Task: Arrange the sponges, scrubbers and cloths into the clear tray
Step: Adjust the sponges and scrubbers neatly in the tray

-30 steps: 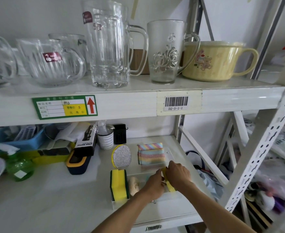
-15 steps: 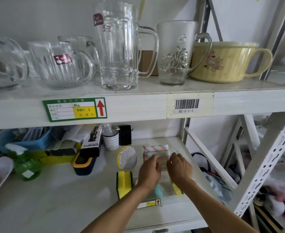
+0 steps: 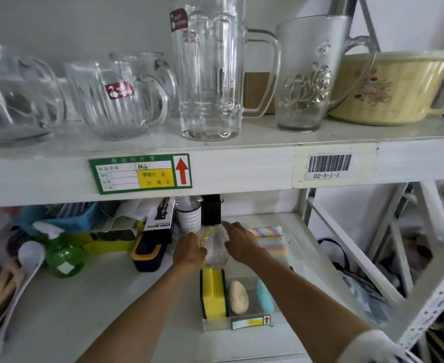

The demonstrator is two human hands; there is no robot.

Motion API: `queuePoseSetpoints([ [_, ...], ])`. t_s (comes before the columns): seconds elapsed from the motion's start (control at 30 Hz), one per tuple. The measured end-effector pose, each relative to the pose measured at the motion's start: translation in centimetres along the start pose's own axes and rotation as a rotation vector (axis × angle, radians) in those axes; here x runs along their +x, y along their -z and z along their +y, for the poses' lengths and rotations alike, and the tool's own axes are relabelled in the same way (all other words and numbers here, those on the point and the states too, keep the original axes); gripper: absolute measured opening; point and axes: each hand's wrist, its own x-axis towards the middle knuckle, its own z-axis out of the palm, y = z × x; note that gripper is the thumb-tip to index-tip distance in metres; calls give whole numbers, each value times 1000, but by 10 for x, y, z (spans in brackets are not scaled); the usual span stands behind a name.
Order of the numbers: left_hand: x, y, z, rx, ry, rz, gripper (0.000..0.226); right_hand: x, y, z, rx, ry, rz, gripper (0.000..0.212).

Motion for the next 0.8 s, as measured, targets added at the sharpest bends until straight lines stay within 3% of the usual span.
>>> queuePoseSetpoints([
  [0.17,3,-3,3,85,-51,57,20,14,-8,1,-5,36,-59,70],
  [0.3,7,-5,9,100,-36,101,23,18,-15,6,81,-21,-1,55],
  [0.47,6,-6,19,153,-40,152,27,19,-18,10,130,-68,44,51],
  [0.8,8,-10,22,29,-29,21,43,11,-19,17,121,-68,57,42],
])
